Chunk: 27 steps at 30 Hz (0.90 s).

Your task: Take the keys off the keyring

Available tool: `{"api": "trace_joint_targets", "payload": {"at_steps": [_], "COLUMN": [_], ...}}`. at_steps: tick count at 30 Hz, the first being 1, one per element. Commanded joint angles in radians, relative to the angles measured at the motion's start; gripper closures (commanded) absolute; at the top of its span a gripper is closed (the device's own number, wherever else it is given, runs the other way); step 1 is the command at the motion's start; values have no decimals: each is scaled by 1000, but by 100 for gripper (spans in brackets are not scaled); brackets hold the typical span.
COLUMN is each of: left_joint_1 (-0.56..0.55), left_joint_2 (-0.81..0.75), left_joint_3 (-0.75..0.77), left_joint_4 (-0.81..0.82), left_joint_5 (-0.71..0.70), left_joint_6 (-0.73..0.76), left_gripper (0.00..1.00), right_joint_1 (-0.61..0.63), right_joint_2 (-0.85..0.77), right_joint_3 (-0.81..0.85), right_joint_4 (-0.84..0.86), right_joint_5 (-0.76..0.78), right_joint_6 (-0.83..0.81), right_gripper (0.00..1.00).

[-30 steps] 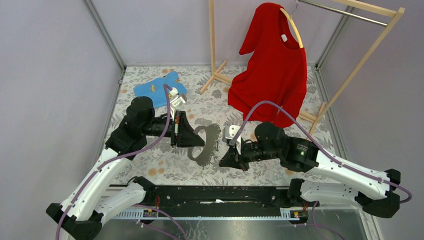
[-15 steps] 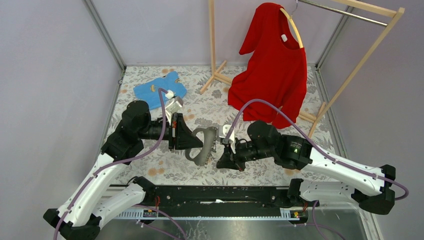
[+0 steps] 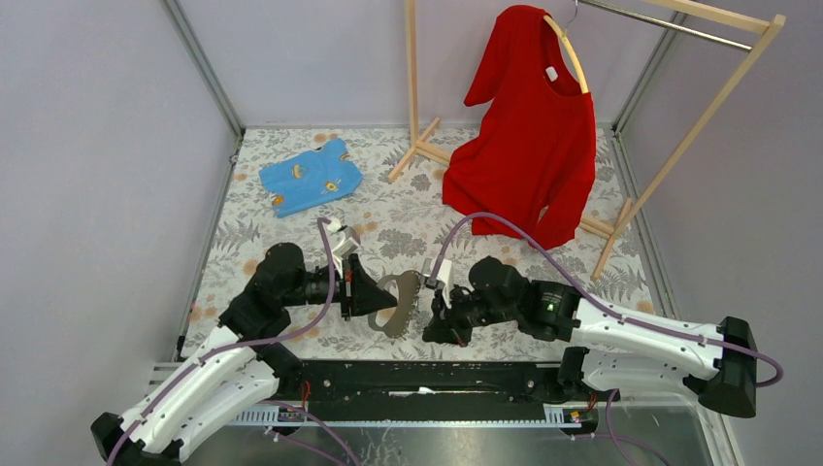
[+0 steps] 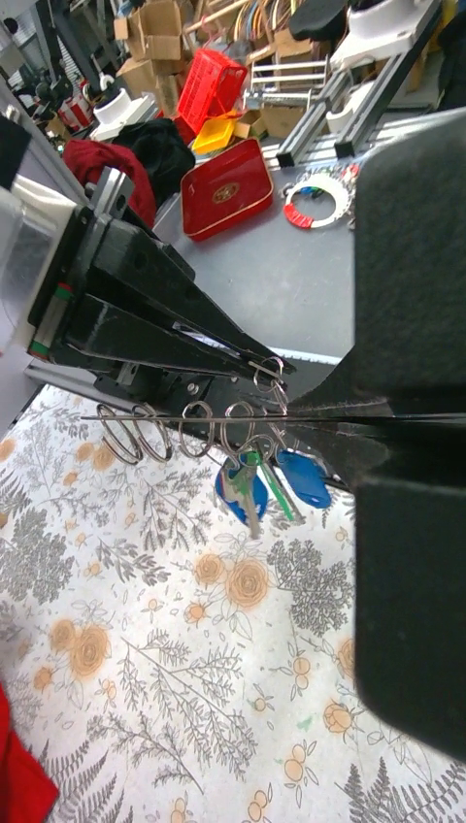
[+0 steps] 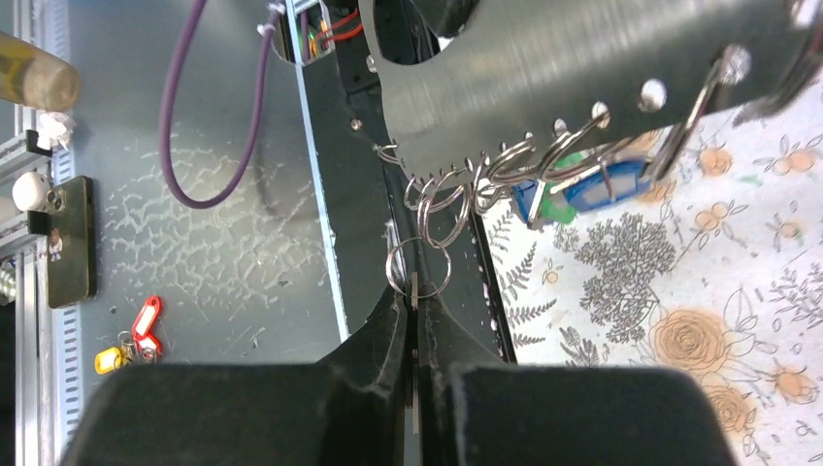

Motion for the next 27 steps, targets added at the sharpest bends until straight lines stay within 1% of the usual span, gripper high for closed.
{"api": "trace_joint_targets", "payload": {"at_steps": [1, 4, 11, 14, 18, 22, 27], "left_joint_1": [-3, -3, -3, -3, -3, -3, -3], "left_joint_2": [-56, -63, -82, -85, -99, -108, -124], "left_joint_3": [-72, -110, -138, -145, -152, -153, -157], "left_joint_4": [253, 292, 298, 320, 348, 349, 335], "left_joint_5": [-57, -28, 11, 24, 34, 50, 37], "left_joint_6": [-9, 19, 104, 106, 96, 89, 94], "left_gripper": [100, 100, 100, 100, 100, 100, 100], "right_joint_1": [7, 6, -15, -32, -52, -56, -60], "right_joint_2": [34, 60, 74, 65, 78, 82, 59], "right_joint_3": [-22, -31, -46, -66, -92, -118, -141], "right_joint_4": [104, 131, 186, 211, 281, 332, 367], "right_joint_5": [-8, 14, 63, 73, 30, 16, 9], "right_joint_6": [37, 44, 78, 111, 173, 227, 261], "right_gripper": [100, 100, 100, 100, 100, 100, 100]}}
